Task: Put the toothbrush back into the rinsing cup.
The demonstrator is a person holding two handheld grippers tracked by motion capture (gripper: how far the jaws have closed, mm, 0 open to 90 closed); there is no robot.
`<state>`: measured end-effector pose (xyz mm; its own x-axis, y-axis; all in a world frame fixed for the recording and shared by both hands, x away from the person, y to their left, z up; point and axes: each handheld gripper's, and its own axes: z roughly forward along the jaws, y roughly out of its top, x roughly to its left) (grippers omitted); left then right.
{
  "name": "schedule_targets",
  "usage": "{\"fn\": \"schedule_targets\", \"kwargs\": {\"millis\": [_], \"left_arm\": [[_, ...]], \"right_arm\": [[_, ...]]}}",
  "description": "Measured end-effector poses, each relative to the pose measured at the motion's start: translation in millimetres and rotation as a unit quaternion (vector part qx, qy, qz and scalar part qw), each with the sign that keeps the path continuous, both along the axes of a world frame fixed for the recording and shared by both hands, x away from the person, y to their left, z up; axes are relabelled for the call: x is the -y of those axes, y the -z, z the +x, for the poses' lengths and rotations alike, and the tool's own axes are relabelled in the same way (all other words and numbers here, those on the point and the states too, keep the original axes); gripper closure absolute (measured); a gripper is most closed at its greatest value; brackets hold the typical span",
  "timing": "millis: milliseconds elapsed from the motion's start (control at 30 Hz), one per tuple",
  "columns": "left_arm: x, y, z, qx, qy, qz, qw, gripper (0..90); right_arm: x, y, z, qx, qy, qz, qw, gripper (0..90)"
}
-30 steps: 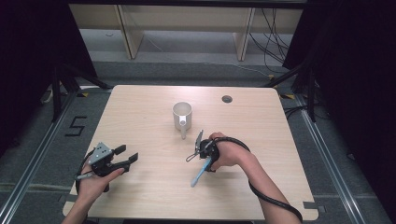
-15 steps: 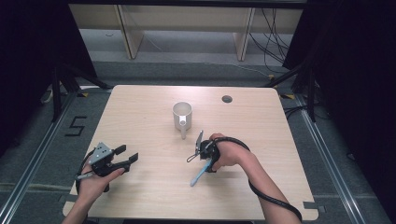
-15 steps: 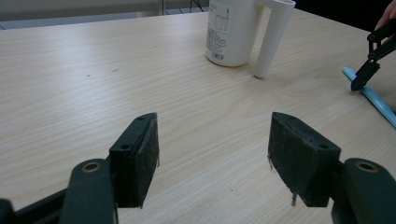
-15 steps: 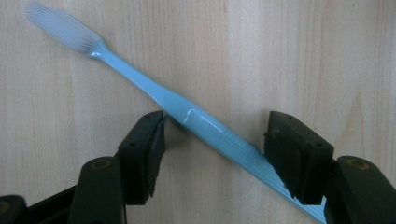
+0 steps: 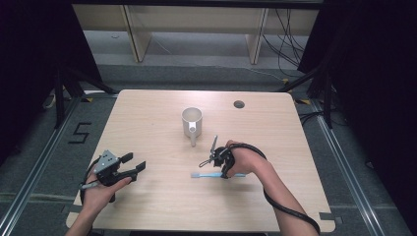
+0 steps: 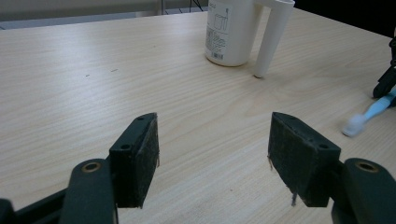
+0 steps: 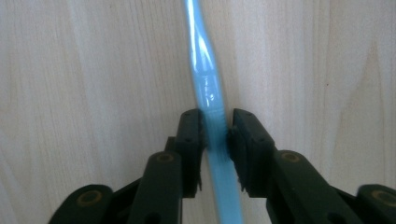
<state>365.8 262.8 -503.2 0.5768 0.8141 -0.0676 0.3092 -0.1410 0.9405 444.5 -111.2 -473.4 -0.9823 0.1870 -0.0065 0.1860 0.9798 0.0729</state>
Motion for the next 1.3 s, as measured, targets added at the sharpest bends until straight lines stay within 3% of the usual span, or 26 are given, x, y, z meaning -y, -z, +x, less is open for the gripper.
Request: {"fn": "schedule_targets", "kwargs": {"millis": [467,533,567,600,633,833,967,1067,1100,1200,1233,1300], "left_arm": [[1.0,0.4,-0.4,-0.003,0.0,-0.001,1.0,33.3],[1.0,0.4,-0.2,-0.002,0.0,-0.001,1.0,33.3],[0.9,0.5,-0.2,-0.002,0.0,0.0,1.0,33.3],[2.0,1.5,-1.2,-0.011,-0.004,-0.011,0.9999,33.3],[2.0,1.6,-1.0,-0.01,-0.003,-0.011,0.9999,33.3],[2.4,1.4,-1.1,-0.009,-0.003,-0.011,0.9999,33.4],[2.0,1.6,-0.9,-0.009,-0.003,-0.011,0.9999,33.3],[2.1,1.6,-0.9,-0.009,-0.003,-0.011,0.9999,33.3],[2.1,1.6,-1.0,-0.009,-0.003,-0.011,0.9999,33.3],[2.2,1.7,-1.0,-0.009,-0.003,-0.011,0.9999,33.3],[2.3,1.8,-1.0,-0.01,-0.004,-0.011,0.9999,33.3],[1.3,1.0,0.0,-0.003,0.0,0.0,1.0,33.3]], "right_arm": [[0.1,-0.5,-2.1,-0.002,0.005,-0.008,1.0,78.9],[0.7,0.7,0.1,-0.003,-0.01,-0.004,0.9999,78.9],[0.3,-0.5,-2.0,-0.005,0.015,-0.007,0.9998,78.9],[0.3,-0.5,-2.0,-0.005,0.015,-0.007,0.9998,78.9],[1.4,1.0,0.0,-0.003,0.006,0.0,1.0,78.9],[0.9,0.0,-2.1,-0.003,0.018,-0.004,0.9998,79.0],[2.0,0.9,-1.1,-0.001,0.012,0.003,0.9999,79.0],[2.0,-0.2,-2.1,-0.002,0.024,0.0,0.9997,79.1],[4.5,1.7,-0.2,-0.002,0.016,0.013,0.9998,79.0],[5.1,-1.0,-2.3,0.0,0.036,0.009,0.9993,79.1],[6.3,-0.7,-0.4,-0.001,0.026,0.015,0.9996,79.1],[6.7,-3.0,-1.8,-0.002,0.036,0.017,0.9992,79.1]]}}
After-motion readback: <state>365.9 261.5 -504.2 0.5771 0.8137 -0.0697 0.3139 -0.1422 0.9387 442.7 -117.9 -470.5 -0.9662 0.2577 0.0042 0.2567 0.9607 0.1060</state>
